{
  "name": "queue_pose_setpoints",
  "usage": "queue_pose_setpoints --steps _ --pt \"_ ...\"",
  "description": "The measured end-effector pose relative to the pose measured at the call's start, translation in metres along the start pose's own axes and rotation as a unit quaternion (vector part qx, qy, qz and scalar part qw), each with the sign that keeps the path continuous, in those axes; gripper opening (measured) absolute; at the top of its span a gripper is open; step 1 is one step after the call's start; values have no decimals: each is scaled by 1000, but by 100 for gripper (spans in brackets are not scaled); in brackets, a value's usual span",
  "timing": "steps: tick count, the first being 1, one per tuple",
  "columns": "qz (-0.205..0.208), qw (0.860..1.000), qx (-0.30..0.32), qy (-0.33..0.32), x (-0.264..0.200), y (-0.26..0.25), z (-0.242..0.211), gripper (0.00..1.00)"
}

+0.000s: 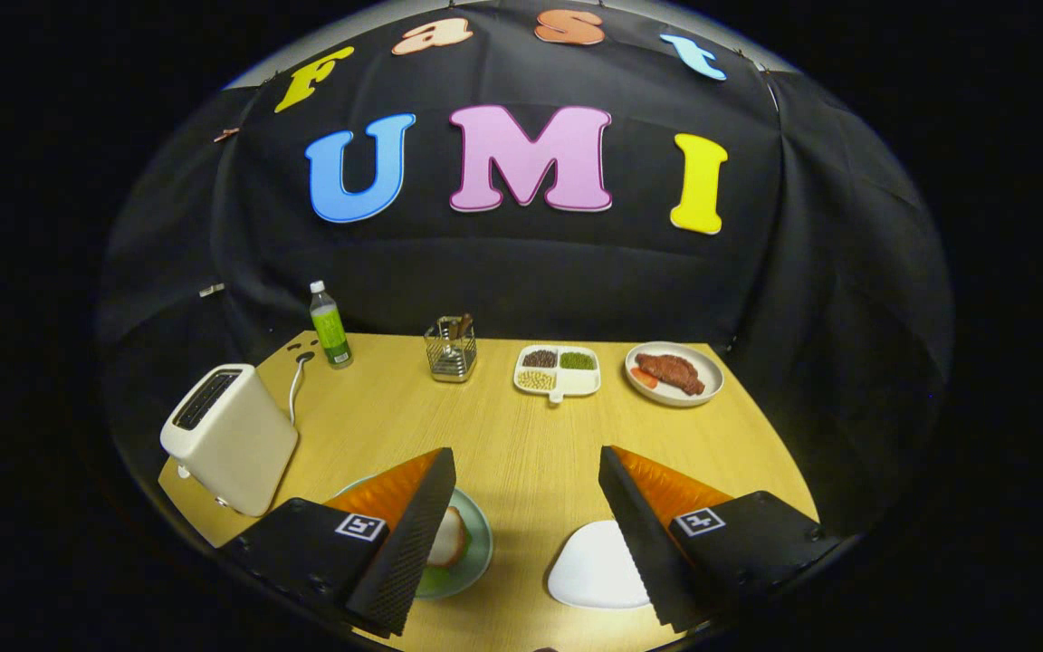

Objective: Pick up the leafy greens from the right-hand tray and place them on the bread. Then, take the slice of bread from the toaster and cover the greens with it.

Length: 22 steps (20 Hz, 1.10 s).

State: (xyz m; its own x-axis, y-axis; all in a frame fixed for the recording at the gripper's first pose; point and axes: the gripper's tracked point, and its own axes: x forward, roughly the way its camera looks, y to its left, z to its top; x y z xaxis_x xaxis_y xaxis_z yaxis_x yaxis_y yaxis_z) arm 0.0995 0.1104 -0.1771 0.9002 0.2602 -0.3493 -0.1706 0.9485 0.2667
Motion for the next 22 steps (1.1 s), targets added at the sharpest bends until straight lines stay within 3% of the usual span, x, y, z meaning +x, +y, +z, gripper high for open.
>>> queue_pose_setpoints --steps 11,22 --pt "15 997 -37 -59 -70 11 63 98" --pt "-3 997 -38 -64 -112 4 48 98"
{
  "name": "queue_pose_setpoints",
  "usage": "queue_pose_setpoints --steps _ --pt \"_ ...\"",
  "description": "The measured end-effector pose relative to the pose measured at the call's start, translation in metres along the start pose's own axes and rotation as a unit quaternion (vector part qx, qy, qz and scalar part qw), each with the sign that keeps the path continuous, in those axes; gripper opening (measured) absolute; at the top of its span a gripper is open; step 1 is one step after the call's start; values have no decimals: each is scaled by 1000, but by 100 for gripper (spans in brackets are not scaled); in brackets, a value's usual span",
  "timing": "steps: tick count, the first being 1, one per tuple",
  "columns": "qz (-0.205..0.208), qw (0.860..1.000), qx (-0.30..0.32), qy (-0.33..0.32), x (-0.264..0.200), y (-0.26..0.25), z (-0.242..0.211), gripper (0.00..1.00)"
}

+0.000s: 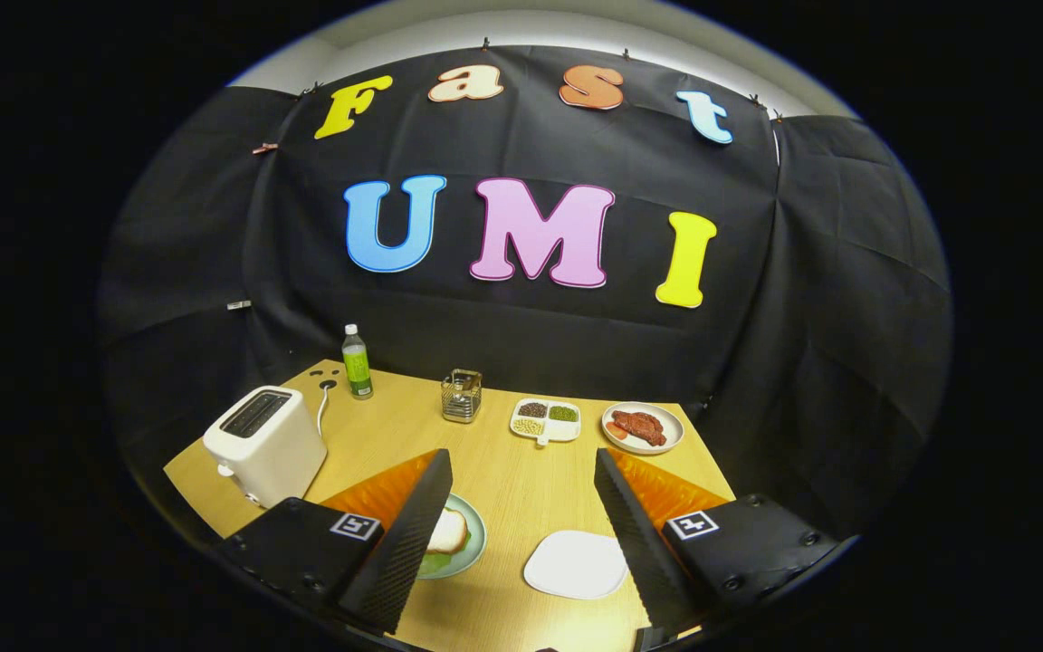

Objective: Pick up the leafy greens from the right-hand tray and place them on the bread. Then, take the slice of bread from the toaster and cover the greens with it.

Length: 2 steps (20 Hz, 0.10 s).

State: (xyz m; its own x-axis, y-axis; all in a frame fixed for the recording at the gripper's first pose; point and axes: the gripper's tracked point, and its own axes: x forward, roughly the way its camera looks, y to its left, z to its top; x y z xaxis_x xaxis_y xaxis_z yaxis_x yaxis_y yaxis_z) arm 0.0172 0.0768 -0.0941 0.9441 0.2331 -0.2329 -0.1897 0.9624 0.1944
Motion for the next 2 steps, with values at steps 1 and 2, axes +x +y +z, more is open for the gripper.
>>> queue_pose_setpoints --steps 1,2 --pt "-3 1000 -3 3 -3 -2 -3 98" --pt "-7 1000 -7 6 -5 -4 -6 98"
